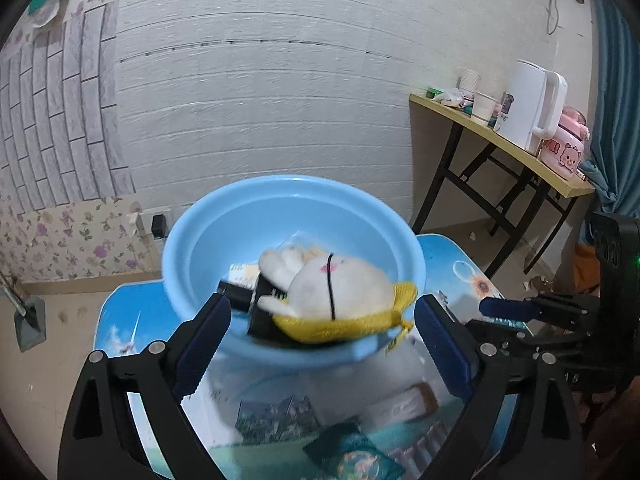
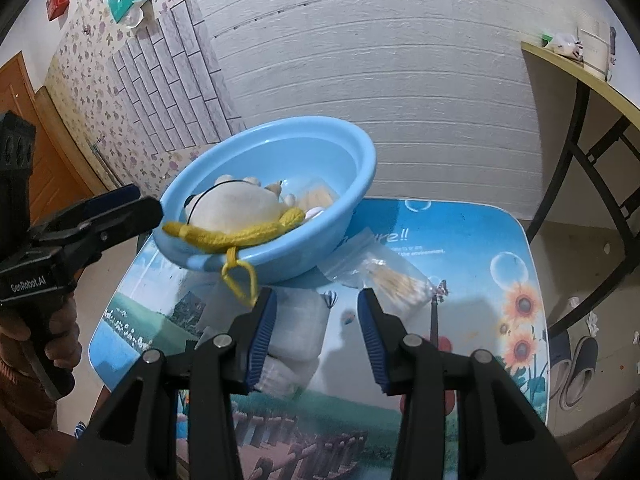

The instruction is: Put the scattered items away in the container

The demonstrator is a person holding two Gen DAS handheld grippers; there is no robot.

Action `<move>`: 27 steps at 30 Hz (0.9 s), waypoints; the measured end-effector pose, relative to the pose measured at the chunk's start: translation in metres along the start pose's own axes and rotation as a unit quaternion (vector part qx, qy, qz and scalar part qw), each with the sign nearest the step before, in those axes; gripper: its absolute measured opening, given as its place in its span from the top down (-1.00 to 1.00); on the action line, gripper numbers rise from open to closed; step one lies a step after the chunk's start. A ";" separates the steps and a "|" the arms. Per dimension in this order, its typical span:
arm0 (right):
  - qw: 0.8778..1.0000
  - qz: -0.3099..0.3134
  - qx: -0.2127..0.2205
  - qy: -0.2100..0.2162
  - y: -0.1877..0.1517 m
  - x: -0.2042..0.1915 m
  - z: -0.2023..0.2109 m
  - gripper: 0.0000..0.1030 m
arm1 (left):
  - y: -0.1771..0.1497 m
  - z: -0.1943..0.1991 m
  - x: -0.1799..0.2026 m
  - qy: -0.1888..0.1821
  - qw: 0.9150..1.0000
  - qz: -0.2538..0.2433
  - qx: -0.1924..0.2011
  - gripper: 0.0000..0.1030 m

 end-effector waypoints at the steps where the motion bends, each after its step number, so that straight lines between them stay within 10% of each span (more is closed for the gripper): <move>1: 1.000 0.001 0.000 -0.001 -0.003 -0.001 0.002 0.19 | -0.003 0.003 -0.001 0.002 1.000 0.001 0.000 -0.81; 27: 0.998 0.008 -0.057 -0.002 -0.079 -0.018 0.015 0.19 | -0.120 0.029 0.003 0.009 0.997 0.035 -0.068 -0.82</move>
Point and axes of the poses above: each gripper's, at about its wrist camera, not at the fingertips, and z roughly against the way its jaws point, x to its right, y to its top, the point moved 3 cm from there along -z, roughly the way its jaws point, and after that the axes turned 2 degrees about y, right-handed, at the moved point
